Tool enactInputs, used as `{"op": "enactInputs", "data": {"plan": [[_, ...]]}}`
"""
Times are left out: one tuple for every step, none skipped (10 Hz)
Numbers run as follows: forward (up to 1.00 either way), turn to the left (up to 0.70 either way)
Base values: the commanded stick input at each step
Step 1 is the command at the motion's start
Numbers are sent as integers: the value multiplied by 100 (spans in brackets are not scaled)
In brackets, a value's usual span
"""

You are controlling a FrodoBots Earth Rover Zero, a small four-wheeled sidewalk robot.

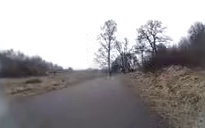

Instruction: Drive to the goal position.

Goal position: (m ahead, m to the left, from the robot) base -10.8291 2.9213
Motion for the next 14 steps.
{"op": "enactInputs", "data": {"plan": [[70,0],[70,0],[70,0],[70,0],[70,0],[70,0],[70,0],[70,0],[70,0],[70,0],[70,0],[70,0],[70,0],[70,0]]}}
